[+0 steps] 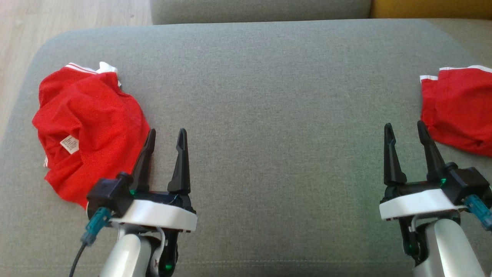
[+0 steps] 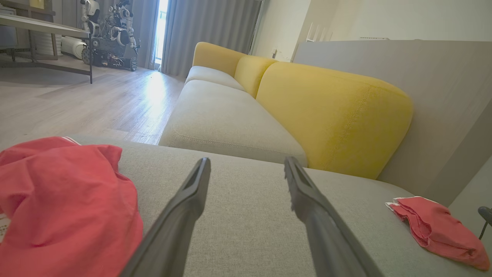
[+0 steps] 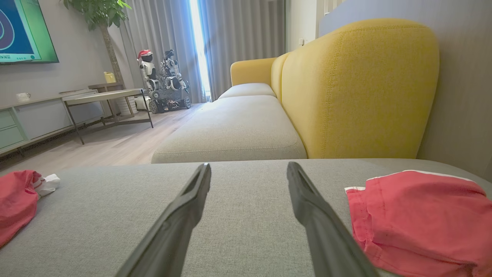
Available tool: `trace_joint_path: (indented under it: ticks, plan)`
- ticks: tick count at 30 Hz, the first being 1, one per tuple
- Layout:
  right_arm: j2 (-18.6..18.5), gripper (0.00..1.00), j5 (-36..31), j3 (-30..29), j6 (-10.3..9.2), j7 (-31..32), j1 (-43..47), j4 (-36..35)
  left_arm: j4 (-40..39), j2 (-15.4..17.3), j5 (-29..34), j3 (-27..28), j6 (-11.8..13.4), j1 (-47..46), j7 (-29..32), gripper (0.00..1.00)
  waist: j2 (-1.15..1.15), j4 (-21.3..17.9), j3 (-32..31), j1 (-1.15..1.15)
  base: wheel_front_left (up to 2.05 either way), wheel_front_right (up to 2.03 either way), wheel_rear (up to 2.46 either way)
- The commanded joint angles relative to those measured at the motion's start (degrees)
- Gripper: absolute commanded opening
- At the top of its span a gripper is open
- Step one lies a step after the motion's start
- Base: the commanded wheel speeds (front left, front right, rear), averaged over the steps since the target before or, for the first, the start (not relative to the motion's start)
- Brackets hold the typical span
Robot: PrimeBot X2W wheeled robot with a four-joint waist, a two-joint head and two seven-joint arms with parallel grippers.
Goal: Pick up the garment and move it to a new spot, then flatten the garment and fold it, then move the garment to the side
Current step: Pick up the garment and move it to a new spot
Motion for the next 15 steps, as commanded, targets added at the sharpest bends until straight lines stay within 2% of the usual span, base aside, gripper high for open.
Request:
trace_joint_path:
  ticks: [1, 15]
  plan:
    - [0.0, 1.0, 0.6, 1.2, 0.2, -0.5, -1.1, -2.0, -1.8, 0.1, -0.3, 2.0, 0.0, -1.1, -0.3, 1.0, 0.0, 0.0, -0.1, 0.0, 0.0, 0.0, 0.0]
    - [0.0, 1.0, 1.6, 1.4, 0.2, -0.3, -1.2, -2.9, -2.4, 0.1, -0.3, 2.2, 0.1, -1.7, -0.3, 1.0, 0.0, 0.8, 0.6, 0.0, 0.0, 0.0, 0.0]
